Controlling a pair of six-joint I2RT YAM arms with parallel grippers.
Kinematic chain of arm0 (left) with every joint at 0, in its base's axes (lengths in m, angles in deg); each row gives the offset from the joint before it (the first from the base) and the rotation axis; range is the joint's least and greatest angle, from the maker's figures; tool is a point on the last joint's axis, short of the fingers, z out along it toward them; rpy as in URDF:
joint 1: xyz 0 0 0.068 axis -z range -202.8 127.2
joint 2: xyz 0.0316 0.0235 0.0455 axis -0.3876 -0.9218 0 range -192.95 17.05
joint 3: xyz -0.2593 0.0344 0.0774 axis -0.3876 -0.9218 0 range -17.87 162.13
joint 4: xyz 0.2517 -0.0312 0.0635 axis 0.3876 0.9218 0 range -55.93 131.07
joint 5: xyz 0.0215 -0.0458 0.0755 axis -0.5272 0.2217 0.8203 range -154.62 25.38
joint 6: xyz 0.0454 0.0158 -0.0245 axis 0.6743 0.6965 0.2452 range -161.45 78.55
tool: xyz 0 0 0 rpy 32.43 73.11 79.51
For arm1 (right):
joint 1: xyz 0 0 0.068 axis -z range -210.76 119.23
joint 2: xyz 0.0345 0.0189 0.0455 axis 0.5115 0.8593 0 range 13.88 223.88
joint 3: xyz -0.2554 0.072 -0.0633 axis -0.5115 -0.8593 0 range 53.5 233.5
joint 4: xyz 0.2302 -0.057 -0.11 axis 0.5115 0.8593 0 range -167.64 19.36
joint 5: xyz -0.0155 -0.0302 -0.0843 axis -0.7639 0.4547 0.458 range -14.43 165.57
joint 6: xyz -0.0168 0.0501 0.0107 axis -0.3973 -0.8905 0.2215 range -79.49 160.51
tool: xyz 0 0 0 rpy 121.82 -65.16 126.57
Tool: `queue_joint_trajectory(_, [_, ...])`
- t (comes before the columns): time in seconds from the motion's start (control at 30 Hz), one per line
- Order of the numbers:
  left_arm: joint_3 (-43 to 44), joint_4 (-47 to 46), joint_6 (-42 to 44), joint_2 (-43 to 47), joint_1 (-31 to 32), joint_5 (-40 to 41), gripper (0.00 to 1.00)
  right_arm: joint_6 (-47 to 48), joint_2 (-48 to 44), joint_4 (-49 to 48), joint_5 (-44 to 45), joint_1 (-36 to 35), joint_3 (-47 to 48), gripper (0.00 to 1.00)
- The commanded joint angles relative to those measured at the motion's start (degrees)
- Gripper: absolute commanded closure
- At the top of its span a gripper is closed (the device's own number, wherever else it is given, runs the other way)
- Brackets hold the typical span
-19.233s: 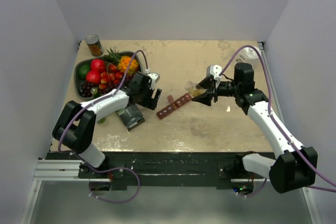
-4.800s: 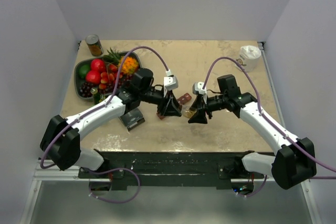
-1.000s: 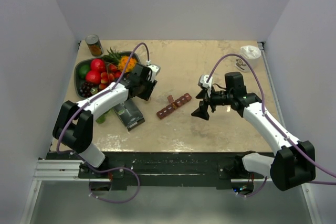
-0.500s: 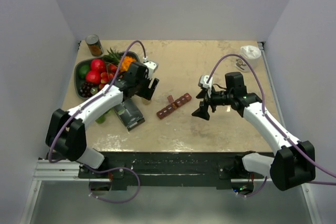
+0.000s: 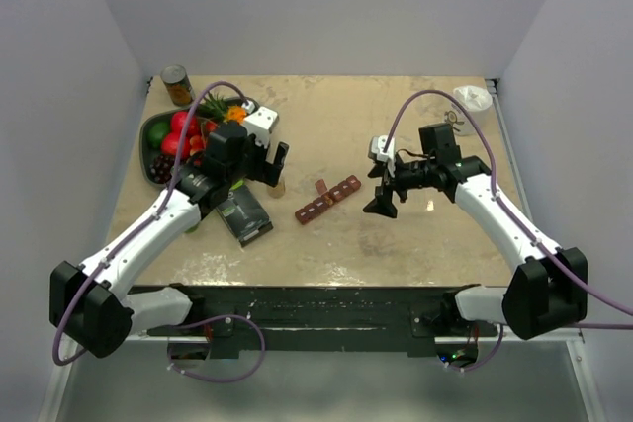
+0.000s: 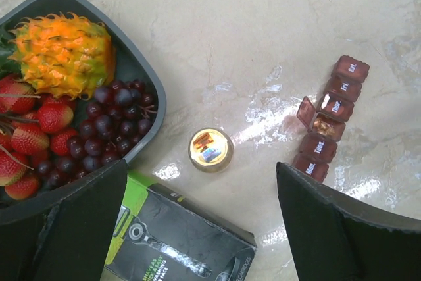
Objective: Sort the pills into containers
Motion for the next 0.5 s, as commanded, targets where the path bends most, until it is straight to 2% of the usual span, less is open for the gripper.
queue_joint_trajectory(0.0, [-2.1,-4.3,0.1,3.8,-0.5,-3.2,0.01,8.0,1.4,4.6,-0.5,0.3,5.9,0.01])
queue_joint_trajectory(0.17, [-7.0,-11.4,0.7,11.9,-0.5,-14.5,0.01,14.7,5.3,7.0,-0.8,0.1,8.8,0.01])
queue_joint_trajectory(0.27, [-11.0,-16.0,-0.2,16.8,-0.5,-18.7,0.01,22.4,8.1,10.1,-0.8,-0.4,10.2,0.01])
queue_joint_trajectory(0.3, [-12.0,-16.8,-0.6,17.9,-0.5,-19.0,0.01,27.1,9.0,12.7,-0.7,-0.6,10.6,0.01])
queue_joint_trajectory(0.47, [-16.0,-17.6,0.9,21.6,-0.5,-25.4,0.01,34.4,11.9,13.8,4.2,-2.7,11.4,0.01])
